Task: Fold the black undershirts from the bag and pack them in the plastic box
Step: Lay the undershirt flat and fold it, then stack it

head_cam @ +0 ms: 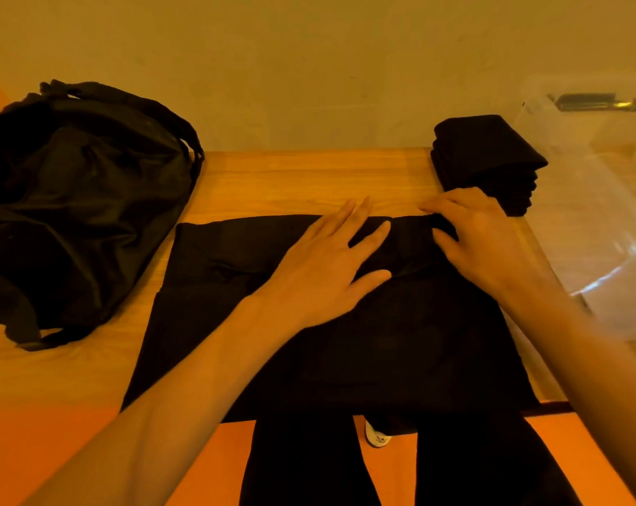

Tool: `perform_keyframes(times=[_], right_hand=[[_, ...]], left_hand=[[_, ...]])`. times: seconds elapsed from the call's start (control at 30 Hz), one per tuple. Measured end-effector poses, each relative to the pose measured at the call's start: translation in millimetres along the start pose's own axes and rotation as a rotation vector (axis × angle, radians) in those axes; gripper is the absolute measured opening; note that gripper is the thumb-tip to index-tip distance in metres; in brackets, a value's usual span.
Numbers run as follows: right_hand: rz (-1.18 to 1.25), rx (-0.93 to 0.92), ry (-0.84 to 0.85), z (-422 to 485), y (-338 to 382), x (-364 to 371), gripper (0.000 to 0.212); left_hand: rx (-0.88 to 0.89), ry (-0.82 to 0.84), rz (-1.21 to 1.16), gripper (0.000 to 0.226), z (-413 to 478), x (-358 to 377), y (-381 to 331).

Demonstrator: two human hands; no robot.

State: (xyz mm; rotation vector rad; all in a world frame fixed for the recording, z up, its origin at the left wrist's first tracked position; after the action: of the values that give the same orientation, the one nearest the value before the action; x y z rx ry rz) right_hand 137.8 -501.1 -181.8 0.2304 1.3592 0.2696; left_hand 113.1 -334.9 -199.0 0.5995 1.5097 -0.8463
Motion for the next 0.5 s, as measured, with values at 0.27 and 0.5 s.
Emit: perform_keyframes(times=[0.27, 0.5], right_hand=[[-0.027, 0.006, -0.144, 17, -2, 0, 0.014], [0.021, 0.092, -0.195, 17, -3, 2, 0.023]], left_hand=[[-0.1, 0.12, 0.045, 0.074, 12, 32, 32], [-0.178, 0.076, 0.05, 0.077, 15, 32, 44]])
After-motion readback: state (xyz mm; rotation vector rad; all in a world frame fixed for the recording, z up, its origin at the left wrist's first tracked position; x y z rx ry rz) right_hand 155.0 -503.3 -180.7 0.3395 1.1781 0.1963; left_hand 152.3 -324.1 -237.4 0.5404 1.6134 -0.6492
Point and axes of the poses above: each hand's wrist, its own z-axis towards the middle knuckle, its own x-axis out of the palm, y = z × x, the point moved 10 cm from there along z, towards the middle knuckle, and after that the axes turned 14 degrees about x, right-handed, at the moved point
